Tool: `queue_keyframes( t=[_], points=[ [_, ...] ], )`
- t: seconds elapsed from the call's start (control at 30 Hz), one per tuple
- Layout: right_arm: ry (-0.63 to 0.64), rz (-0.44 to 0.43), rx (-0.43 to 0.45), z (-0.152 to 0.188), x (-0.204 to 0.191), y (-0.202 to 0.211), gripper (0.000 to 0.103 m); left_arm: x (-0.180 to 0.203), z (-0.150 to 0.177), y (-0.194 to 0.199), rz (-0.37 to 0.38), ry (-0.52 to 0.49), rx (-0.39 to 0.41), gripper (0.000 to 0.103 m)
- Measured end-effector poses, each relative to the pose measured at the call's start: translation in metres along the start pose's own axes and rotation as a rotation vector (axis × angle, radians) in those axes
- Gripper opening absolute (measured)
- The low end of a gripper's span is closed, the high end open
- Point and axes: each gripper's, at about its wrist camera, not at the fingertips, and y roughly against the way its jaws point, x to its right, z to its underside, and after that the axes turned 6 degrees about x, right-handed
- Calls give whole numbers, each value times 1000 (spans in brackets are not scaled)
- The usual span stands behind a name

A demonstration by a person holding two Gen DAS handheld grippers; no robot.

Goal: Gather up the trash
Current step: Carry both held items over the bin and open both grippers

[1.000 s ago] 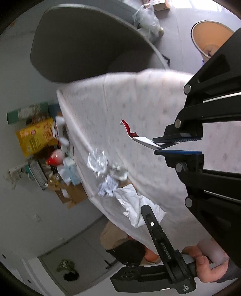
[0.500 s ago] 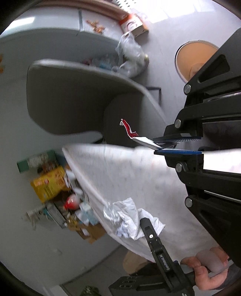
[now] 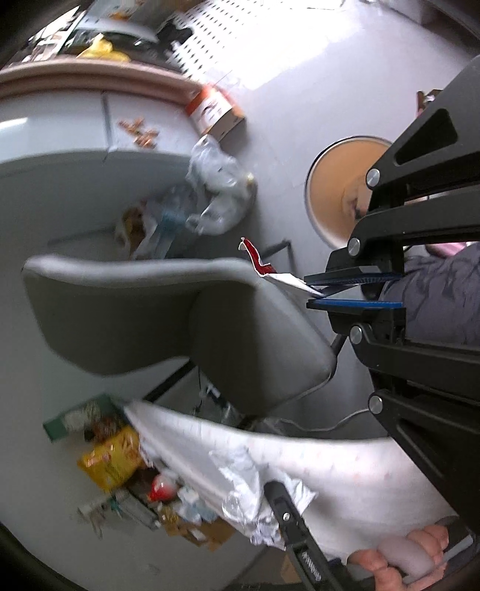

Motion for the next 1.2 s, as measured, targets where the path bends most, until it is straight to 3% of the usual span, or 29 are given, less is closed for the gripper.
queue_keyframes(
  t=[0.47,0.5,0.53,0.57,1.1,1.13,1.17,1.2],
  points=[
    [-150,116,-86,32,86,-41,13,57,10,-55,57,-112,-133,9],
    [-167,119,-96,35,93,-43,22,61,11,-57,59,-118,-138,9],
    [-187,122,-105,39,99,-45,39,64,12,-60,62,-127,-146,9],
    [-194,125,-105,40,103,-46,44,67,13,-63,65,-135,-153,9],
    [-294,207,-13,39,170,2,44,133,38,-116,114,-265,-294,9],
    [-301,213,-6,39,173,5,44,139,42,-120,114,-276,-304,11],
    [-308,216,-2,40,176,8,44,142,44,-124,119,-286,-321,21],
    [-314,217,1,40,178,10,44,146,46,-127,132,-289,-342,45]
  ],
)
